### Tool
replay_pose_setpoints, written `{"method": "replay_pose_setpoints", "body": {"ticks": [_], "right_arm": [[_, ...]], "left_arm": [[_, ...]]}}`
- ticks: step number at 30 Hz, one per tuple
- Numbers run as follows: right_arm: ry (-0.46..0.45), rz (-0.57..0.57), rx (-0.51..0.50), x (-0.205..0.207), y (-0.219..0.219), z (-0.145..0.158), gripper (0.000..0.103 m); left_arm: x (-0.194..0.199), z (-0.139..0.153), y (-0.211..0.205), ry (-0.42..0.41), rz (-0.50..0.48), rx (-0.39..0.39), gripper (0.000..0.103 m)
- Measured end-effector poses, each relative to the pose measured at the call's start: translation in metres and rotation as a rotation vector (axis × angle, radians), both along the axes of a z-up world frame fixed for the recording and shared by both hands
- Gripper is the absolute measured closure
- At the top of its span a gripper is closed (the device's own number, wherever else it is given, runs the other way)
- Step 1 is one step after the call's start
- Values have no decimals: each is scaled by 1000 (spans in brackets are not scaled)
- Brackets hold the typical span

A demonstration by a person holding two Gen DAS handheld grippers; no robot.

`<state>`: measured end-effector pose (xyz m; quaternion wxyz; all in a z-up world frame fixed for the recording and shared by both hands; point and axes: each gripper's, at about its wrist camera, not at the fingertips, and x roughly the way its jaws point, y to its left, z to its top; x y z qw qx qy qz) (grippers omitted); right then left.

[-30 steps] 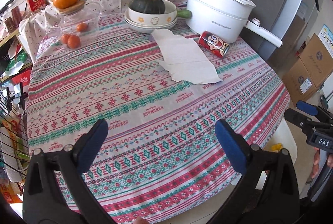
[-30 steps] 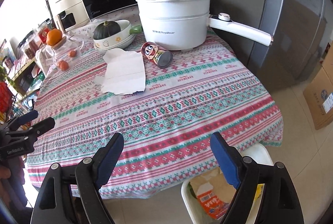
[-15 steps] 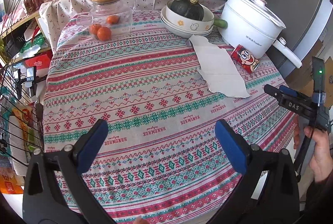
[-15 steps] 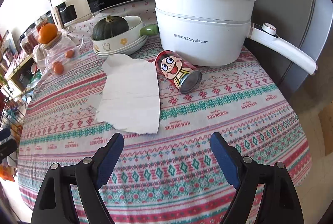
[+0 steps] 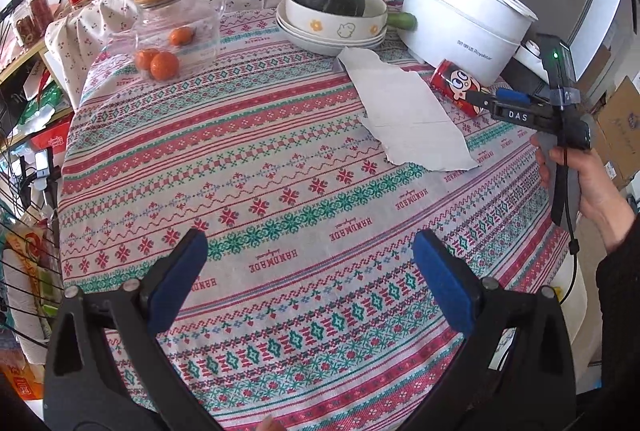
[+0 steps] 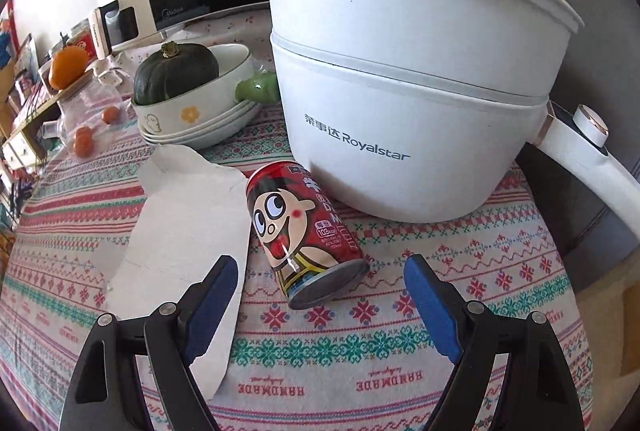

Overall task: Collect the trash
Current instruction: 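Grasp the red cartoon can with the right tool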

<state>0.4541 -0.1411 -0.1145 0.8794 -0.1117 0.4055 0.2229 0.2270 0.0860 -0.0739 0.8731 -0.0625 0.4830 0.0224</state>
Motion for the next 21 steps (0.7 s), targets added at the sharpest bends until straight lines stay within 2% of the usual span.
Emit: {"method": "replay_pose_setpoints", "body": {"ticks": [3, 5, 6, 9, 11, 12, 16, 19, 21], "right_arm": [[6, 23, 17, 10, 1, -9, 17], [14, 41, 40, 14, 1, -16, 29], [20, 57, 55, 15, 1, -18, 41], [10, 88, 84, 5, -2, -16, 47], [13, 94, 89, -5, -8, -12, 47], [14, 99, 97, -11, -13, -9, 48], [1, 123, 107, -35, -29, 4, 48], [22, 126, 117, -47, -40, 9, 48], [39, 127, 117, -55, -45, 13, 48]], "left_arm": [[10, -6, -14, -10, -58, 32, 1], [19, -9, -21, -16, -85, 10, 1], [23, -11, -23, -19, -92, -10, 1], [39, -20, -29, -26, -105, -62, 2], [55, -29, -30, -31, -115, -79, 13], [64, -34, -29, -35, -116, -93, 22], [93, -56, -21, -38, -70, -202, 46], [107, -69, -15, -37, -10, -281, 54], [112, -70, -12, -63, 16, -320, 55]]}}
